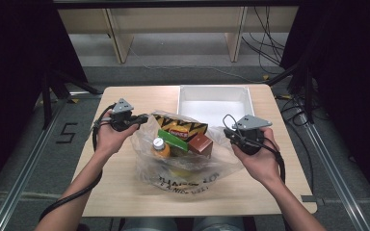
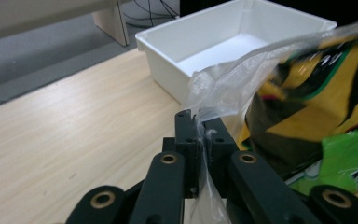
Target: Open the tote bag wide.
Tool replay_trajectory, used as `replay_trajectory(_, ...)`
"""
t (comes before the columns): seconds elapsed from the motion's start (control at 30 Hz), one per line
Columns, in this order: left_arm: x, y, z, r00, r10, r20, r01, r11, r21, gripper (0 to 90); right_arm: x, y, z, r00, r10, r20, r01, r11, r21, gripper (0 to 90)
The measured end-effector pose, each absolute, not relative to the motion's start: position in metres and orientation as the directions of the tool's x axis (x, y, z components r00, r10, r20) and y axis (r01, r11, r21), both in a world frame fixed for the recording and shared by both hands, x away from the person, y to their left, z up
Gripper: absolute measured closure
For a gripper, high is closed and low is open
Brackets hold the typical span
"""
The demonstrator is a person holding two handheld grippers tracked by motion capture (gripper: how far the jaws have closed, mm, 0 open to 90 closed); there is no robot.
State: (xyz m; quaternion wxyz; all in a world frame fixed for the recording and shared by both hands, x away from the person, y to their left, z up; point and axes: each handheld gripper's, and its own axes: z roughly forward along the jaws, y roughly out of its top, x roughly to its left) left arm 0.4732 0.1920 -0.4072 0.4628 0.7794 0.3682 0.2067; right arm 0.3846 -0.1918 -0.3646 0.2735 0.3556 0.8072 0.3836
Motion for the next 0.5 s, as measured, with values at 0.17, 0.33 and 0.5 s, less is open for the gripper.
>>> replay_trajectory(0.17, 0.477, 0.192, -0.422, 0.647, 0.762, -0.024, 0.407, -0.319, 0.856, 85.0, 0.390, -0.192, -0.382, -0.607, 0.772, -0.190, 0.368, 0.485, 0.793, 89.5)
replay_trajectory(0.33, 0.480, 0.190, -0.439, 0.657, 0.753, -0.018, 0.433, -0.358, 0.827, 85.1, 0.395, -0.194, -0.403, -0.597, 0.783, -0.174, 0.422, 0.491, 0.762, 89.5)
replay_trajectory(0.5, 0.483, 0.188, -0.455, 0.659, 0.751, -0.034, 0.464, -0.371, 0.804, 85.1, 0.399, -0.195, -0.426, -0.590, 0.796, -0.136, 0.492, 0.489, 0.721, 89.8)
